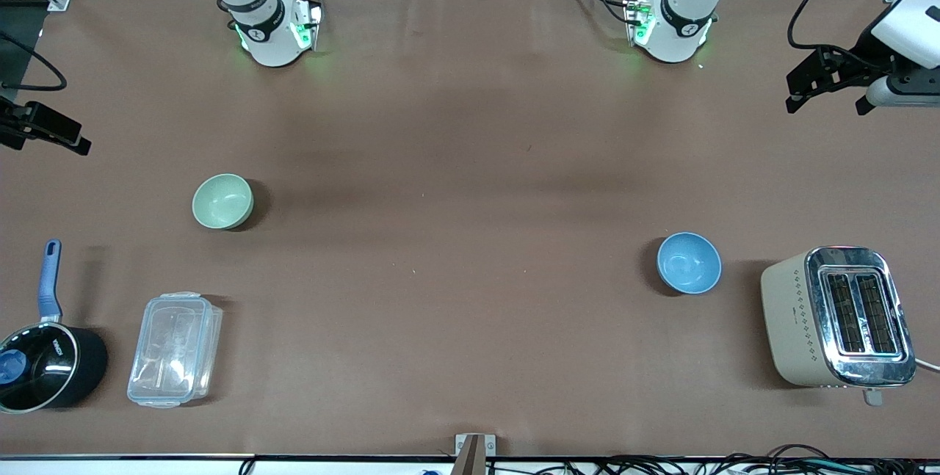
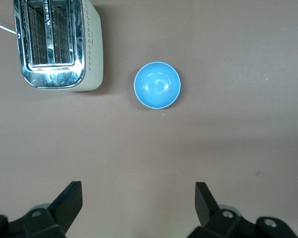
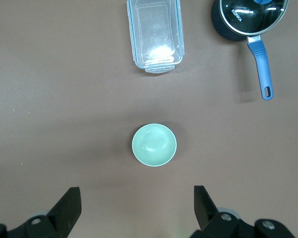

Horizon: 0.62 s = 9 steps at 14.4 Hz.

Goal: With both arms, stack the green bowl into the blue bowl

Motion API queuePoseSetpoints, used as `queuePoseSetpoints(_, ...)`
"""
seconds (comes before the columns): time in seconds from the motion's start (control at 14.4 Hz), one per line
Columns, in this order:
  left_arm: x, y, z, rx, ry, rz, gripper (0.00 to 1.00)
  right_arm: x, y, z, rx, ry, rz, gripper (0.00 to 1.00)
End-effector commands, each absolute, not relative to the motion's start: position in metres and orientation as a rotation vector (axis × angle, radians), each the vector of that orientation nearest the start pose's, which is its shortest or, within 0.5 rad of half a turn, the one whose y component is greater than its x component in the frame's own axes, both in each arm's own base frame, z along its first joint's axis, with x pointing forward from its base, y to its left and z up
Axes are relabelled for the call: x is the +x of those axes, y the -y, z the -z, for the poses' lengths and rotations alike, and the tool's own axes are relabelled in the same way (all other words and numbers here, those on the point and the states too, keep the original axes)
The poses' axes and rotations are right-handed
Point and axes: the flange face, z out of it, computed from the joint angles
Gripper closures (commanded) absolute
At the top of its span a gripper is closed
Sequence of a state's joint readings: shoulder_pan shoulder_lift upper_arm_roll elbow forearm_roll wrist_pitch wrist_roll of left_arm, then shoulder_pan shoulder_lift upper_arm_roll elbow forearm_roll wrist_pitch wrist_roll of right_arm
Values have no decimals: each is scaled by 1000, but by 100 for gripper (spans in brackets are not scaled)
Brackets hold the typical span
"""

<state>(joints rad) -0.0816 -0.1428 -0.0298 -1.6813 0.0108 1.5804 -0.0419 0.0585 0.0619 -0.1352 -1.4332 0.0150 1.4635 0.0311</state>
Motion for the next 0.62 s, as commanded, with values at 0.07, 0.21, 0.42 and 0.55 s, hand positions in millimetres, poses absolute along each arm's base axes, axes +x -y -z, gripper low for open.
queuePoseSetpoints(0.07, 517, 60, -649, -3133, -142, 66, 0, 556, 39, -647, -3142, -152, -53, 0)
queuePoseSetpoints(0.21, 522, 59, -645, -3137, -137, 53, 0, 556, 39, -647, -3142, -152, -53, 0)
queuePoseSetpoints(0.42, 554, 54, -596, -3130, -118, -37, 0, 556, 39, -647, -3142, -152, -53, 0)
queuePoseSetpoints(0.55, 572, 53, -550, -3124, -106, -87, 0, 556, 39, -647, -3142, -152, -53, 0)
